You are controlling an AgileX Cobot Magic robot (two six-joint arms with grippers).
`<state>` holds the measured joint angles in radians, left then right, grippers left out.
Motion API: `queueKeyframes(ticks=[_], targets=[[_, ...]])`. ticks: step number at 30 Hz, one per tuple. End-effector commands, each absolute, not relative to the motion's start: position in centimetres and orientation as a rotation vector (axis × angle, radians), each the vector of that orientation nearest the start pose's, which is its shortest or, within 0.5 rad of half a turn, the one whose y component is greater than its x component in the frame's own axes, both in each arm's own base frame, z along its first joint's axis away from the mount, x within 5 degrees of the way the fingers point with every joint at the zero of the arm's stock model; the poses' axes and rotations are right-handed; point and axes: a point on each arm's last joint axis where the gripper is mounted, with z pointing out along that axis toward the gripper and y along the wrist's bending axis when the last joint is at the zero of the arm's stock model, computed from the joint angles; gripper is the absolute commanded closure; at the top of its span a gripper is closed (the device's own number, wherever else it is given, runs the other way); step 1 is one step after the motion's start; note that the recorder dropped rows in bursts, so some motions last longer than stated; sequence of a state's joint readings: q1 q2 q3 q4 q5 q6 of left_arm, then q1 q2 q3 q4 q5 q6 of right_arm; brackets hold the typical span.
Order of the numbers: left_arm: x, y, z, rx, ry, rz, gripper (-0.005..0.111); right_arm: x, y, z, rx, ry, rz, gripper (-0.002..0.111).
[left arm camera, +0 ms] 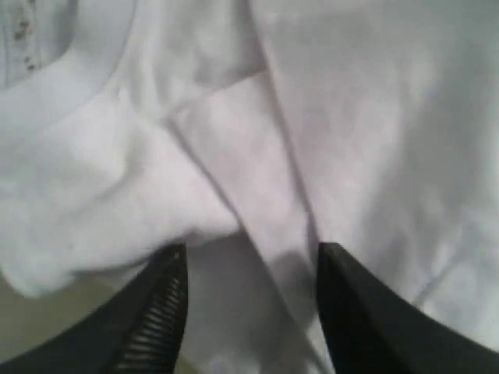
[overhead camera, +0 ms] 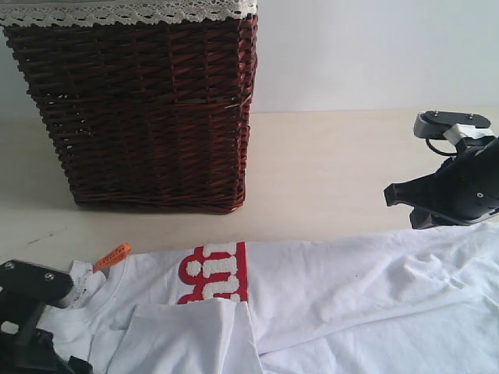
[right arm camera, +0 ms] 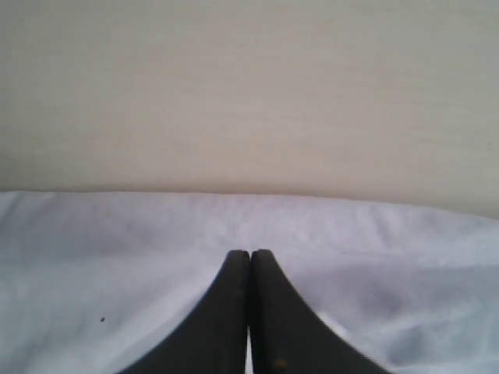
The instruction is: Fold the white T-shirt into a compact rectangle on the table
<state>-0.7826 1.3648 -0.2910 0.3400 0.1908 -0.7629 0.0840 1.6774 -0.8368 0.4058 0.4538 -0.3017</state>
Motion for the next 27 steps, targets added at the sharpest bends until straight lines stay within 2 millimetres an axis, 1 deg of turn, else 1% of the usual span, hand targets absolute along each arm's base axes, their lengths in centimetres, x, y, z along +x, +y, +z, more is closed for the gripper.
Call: queueKeyframes(ticks=[1, 5, 8, 10, 14, 20, 23, 27], targets=[[12.5, -11.1, 12.2, 0.368, 2.682, -0.36, 0.056, 29.7, 4.1, 16.3, -0.075, 2.745, 0.286, 0.108], [12.6, -11.9, 12.5, 0.326, 2.603, -0.506, 0.056, 29.8, 4.1, 16.3, -0.074, 2.74, 0.284, 0.108], [12.6, -12.6, 12.9, 0.345, 2.553, -0.58, 0.056, 29.8, 4.1, 16.3, -0.074, 2.74, 0.284, 0.108], [12.6, -12.6, 12.9, 0.348, 2.549, -0.585, 0.056, 29.8, 4.1, 16.3, -0.074, 2.74, 0.284, 0.108], [12.4, -12.2, 12.5, 0.363, 2.601, -0.51, 0.056, 29.8, 4.1, 16.3, -0.074, 2.74, 0.284, 0.108], [12.2, -11.9, 12.3, 0.368, 2.628, -0.471, 0.056, 29.7, 4.1, 16.3, -0.076, 2.749, 0.288, 0.108], [12.3, -12.0, 12.4, 0.372, 2.613, -0.489, 0.056, 29.7, 4.1, 16.3, -0.076, 2.749, 0.288, 0.108], [12.6, -12.9, 13.2, 0.402, 2.503, -0.611, 0.056, 29.8, 4.0, 16.3, -0.074, 2.74, 0.284, 0.108]])
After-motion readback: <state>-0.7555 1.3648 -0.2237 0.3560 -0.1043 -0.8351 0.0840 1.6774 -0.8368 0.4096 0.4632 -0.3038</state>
